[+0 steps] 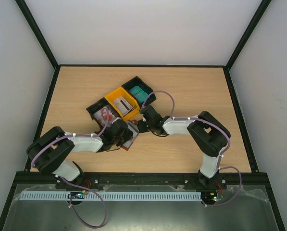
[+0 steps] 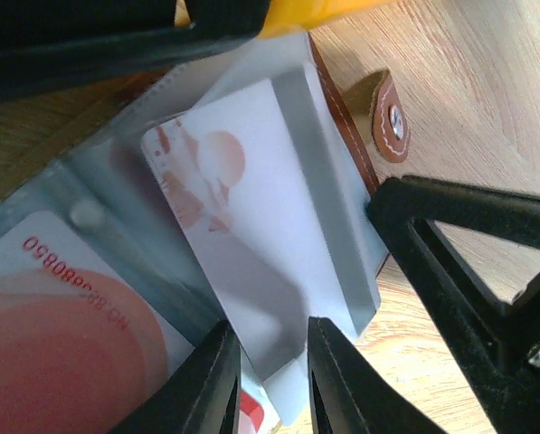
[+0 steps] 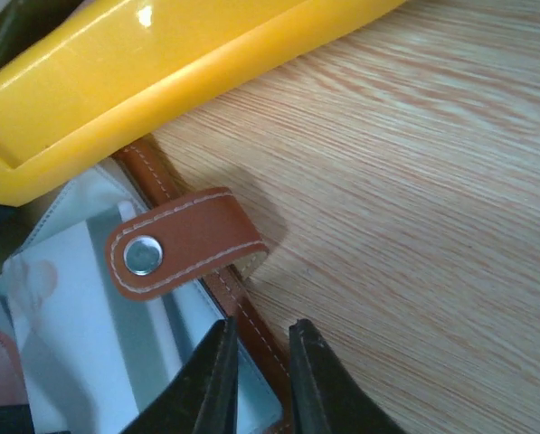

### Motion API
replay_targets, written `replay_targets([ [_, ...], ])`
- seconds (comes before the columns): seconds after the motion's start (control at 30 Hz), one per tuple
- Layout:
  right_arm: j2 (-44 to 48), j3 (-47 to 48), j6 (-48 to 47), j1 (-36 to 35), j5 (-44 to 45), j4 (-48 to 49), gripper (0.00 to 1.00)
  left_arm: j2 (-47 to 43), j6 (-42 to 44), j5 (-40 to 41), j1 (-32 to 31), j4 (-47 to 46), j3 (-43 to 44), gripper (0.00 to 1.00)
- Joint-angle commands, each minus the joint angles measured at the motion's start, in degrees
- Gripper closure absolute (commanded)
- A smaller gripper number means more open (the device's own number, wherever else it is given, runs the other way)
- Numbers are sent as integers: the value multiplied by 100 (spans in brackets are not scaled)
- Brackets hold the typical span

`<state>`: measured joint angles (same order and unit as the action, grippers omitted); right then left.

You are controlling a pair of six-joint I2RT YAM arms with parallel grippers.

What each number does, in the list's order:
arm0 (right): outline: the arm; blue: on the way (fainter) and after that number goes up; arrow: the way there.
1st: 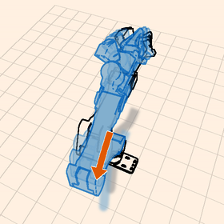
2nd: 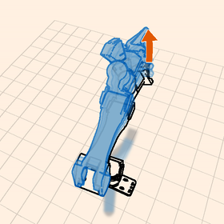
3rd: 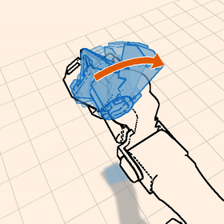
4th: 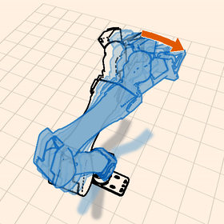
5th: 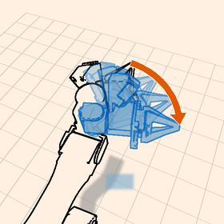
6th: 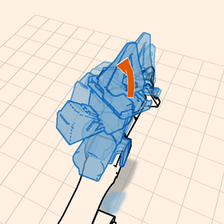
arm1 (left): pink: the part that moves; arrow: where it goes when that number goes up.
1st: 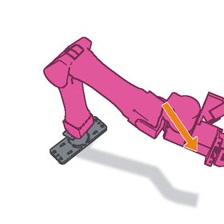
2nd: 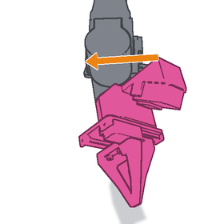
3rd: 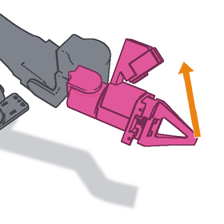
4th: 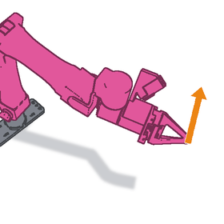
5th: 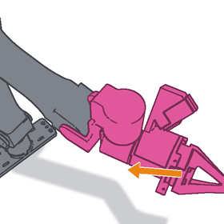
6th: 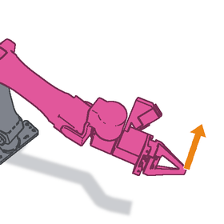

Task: Put the credit cards into the card holder
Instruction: Insert the credit card into the card holder.

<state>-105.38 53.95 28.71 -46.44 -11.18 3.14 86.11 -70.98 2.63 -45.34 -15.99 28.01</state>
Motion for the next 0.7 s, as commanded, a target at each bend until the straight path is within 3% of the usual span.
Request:
replay_targets([
  [0.0, 104, -689, 40, 16, -851, -168, 88, 135, -14, 315, 33, 989, -284, 75],
  [0.13, 278, -1213, 252, 20, -1038, 90, 98, 55, -23, 386, 43, 960, -390, 75],
  [0.3, 472, -1673, 716, -2, -1452, 638, 98, -305, -50, 368, 43, 736, -680, 74],
  [0.67, 557, -1774, 1312, -24, -1522, 1007, 98, -1025, -129, -140, 113, -1366, -1763, 79],
])
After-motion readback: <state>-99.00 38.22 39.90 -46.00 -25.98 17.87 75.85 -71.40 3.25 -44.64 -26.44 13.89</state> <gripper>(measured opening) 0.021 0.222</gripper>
